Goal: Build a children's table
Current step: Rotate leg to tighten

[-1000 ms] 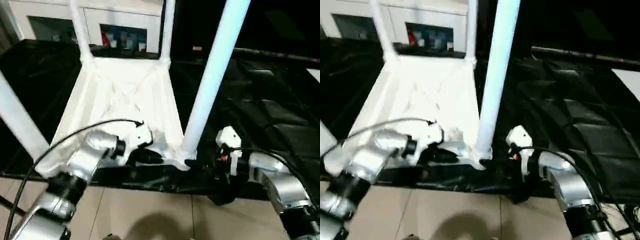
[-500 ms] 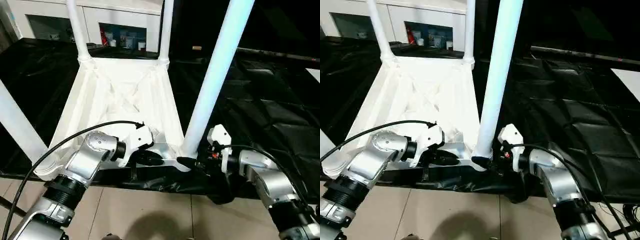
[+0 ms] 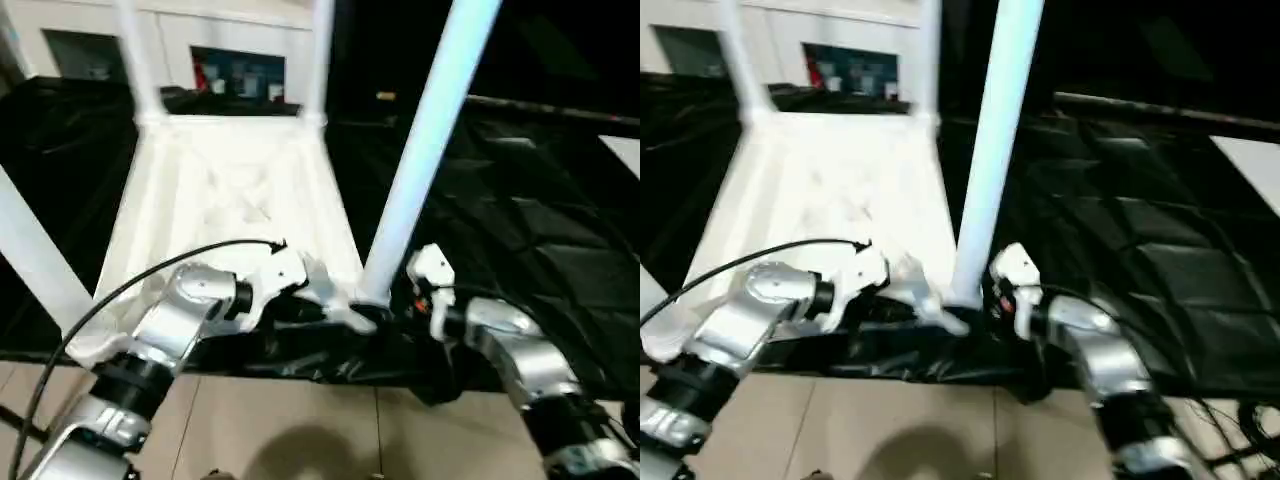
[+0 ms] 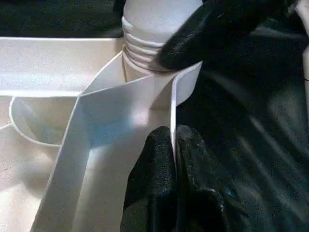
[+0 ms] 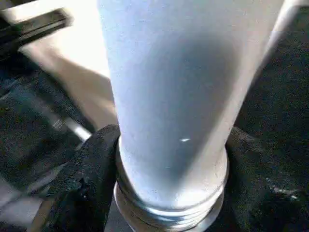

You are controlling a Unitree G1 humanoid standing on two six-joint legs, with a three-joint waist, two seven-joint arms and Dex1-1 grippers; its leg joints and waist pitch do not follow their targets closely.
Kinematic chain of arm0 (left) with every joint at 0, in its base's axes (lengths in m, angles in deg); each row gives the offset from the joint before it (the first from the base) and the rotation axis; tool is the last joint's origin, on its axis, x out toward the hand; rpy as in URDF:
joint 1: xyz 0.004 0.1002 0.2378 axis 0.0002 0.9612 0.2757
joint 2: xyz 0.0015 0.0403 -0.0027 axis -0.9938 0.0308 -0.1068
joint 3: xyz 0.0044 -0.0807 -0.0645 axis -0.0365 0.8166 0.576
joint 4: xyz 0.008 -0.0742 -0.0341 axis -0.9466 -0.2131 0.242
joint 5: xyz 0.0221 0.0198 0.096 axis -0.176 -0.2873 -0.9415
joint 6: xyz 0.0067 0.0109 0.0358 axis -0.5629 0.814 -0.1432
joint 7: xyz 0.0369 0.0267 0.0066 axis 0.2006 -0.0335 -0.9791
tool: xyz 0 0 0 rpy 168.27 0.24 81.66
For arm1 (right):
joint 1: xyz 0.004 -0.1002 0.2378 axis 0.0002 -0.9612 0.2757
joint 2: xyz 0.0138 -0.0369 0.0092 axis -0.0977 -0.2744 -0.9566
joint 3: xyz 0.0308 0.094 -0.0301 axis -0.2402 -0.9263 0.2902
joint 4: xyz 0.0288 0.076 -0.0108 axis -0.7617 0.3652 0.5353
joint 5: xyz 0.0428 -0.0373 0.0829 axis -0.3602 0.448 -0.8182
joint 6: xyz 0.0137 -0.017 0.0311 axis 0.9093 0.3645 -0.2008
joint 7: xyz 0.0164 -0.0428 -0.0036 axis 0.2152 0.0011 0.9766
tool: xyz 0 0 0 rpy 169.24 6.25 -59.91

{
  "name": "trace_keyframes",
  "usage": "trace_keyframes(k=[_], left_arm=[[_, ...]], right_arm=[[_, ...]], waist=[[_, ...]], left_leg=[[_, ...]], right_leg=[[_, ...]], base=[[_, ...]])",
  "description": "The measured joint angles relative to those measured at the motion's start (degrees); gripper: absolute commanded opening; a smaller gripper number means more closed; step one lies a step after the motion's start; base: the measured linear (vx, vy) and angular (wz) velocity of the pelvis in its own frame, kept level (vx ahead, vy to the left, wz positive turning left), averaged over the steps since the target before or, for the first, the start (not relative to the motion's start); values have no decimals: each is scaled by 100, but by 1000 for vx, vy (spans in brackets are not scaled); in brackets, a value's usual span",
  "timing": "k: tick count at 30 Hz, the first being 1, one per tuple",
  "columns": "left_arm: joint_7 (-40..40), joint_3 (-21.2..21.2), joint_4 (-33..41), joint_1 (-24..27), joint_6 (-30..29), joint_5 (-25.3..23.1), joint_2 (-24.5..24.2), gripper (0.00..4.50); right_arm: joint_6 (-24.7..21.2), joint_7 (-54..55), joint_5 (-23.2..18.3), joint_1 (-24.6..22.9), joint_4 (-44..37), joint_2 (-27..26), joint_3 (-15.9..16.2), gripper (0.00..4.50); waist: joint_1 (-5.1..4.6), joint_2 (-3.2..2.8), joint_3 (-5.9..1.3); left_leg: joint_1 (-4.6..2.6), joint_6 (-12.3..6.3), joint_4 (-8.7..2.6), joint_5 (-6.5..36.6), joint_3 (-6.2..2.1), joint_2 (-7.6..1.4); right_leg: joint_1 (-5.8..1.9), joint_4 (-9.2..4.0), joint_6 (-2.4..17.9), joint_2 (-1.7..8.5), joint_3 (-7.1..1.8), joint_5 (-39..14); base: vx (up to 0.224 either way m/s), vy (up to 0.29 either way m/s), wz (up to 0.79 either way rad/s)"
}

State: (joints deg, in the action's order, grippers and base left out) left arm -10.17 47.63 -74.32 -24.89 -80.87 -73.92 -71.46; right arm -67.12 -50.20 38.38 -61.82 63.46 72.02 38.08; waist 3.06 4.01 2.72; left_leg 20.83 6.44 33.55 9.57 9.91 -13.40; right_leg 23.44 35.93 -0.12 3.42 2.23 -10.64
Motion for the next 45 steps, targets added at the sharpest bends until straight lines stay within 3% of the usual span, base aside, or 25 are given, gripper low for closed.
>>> trace_keyframes(k=[4,7,11,12,18,21,27,34,45], left_arm=[[839,50,-682,-396,-7,-223,543,0],[1305,93,-1106,-621,11,-304,839,0],[1403,98,-1307,-733,131,-351,916,0],[1397,98,-1339,-750,158,-351,920,0],[941,120,-1373,-718,519,-320,662,0],[315,171,-1172,-532,762,-115,253,0],[-1022,191,-646,-196,837,282,-461,0],[-1716,186,-376,-71,688,448,-777,0],[-1789,208,-330,-71,568,503,-836,0]], right_arm=[[-37,1422,212,300,397,-626,-303,274],[12,2165,371,536,714,-822,-352,274],[141,2281,443,642,886,-853,-377,274],[175,2266,441,642,901,-854,-398,329],[271,1372,327,530,796,-634,-362,391],[275,404,261,350,473,-206,-25,391],[85,-1086,-54,219,-130,370,175,391],[-108,-1986,-180,208,-368,718,452,391],[-123,-2093,-170,208,-389,672,551,300]], waist=[[-1,7,-8],[10,0,-13],[18,0,-14],[22,0,-14],[40,12,-8],[45,18,-4],[100,30,-1],[188,54,-2],[171,96,14]], left_leg=[[-27,1,1,0,-7,10],[-33,0,-3,0,-12,33],[-30,-1,-15,0,-13,49],[-30,-1,-24,0,-13,52],[-26,-1,-67,0,-14,52],[-17,-1,-78,0,-14,51],[18,-2,-75,-2,-11,50],[19,-6,-54,-1,1,51],[14,-5,-56,-1,2,52]], right_leg=[[-1,-1,-2,6,0,2],[-4,-2,-4,19,-7,3],[-4,-5,-6,37,-4,4],[-3,-5,-6,40,-3,4],[6,-5,-6,39,9,4],[9,-5,-6,35,9,4],[35,-11,0,38,6,6],[48,-16,8,58,3,8],[48,-9,5,60,4,6]], base=[[0,0,0],[0,0,0],[0,0,0],[0,0,0],[0,0,0],[0,0,0],[0,0,0],[0,0,0],[0,0,0]])
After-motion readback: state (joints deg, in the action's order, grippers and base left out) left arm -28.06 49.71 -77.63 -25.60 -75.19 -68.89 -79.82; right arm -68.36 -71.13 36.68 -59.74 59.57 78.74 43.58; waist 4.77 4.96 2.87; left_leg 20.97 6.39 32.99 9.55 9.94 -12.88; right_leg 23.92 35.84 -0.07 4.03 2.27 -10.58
